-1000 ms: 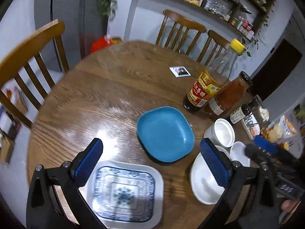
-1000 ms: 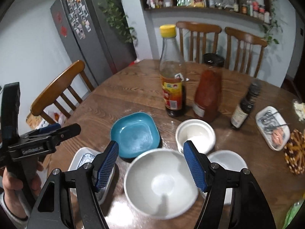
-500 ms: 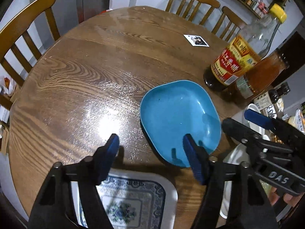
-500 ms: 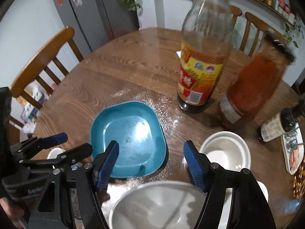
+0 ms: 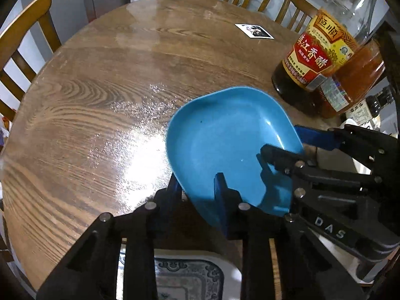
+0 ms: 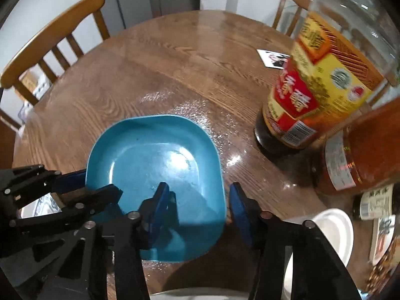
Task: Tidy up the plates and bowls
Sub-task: 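Close the left tool on the blue dish's rim, then lift the blue dish with the left tool and carry it over the plates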
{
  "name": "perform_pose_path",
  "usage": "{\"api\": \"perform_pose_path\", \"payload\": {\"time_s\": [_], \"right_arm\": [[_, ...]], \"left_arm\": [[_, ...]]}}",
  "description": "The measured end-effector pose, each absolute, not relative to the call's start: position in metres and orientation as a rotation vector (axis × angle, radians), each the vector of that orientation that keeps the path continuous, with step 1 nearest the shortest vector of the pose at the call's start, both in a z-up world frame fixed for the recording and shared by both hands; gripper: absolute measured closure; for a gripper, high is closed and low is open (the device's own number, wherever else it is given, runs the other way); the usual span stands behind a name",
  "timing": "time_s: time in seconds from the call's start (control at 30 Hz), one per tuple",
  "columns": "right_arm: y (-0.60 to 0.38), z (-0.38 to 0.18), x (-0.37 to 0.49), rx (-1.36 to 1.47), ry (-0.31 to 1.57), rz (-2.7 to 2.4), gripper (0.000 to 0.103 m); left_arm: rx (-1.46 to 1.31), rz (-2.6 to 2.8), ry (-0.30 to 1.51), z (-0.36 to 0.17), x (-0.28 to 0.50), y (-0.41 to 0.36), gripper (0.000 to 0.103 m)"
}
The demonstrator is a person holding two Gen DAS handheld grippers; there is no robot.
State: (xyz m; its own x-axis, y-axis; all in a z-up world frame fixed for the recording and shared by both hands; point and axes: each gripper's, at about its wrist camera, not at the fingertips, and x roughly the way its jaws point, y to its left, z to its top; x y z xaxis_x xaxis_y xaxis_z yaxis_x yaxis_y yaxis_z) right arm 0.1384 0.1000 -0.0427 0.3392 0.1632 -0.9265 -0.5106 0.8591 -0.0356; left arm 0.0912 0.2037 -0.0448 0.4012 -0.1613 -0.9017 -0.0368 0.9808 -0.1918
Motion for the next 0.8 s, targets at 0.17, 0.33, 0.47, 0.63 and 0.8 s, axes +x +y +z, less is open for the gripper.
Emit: {"api": "perform_pose_path", "payload": {"time_s": [0.17,0.33,0.47,0.63,0.8], "right_arm": [[0.102,-0.043,0.141,-0.437,1.14,0.406,0.081],[0.096,-0.037,0.135,-0.421,1.121,0.376,0.093],[0.09,-0.019,0.126,-0.353,1.072,0.371,0.096],[0.077,0.005,0.113,-0.282,1.021,0.37,0.096],[0.061,0.022,0.086,-0.184,0.965,0.377,0.096]], "left_arm": [[-0.208,-0.095,1.138,-0.047,0.091,0.21,0.078],[-0.246,-0.097,1.127,-0.047,0.09,0.221,0.087],[-0.242,-0.095,1.112,-0.044,0.09,0.224,0.088],[-0.205,-0.098,1.048,-0.025,0.087,0.222,0.088],[-0.163,-0.093,0.97,-0.003,0.067,0.222,0.089]]}}
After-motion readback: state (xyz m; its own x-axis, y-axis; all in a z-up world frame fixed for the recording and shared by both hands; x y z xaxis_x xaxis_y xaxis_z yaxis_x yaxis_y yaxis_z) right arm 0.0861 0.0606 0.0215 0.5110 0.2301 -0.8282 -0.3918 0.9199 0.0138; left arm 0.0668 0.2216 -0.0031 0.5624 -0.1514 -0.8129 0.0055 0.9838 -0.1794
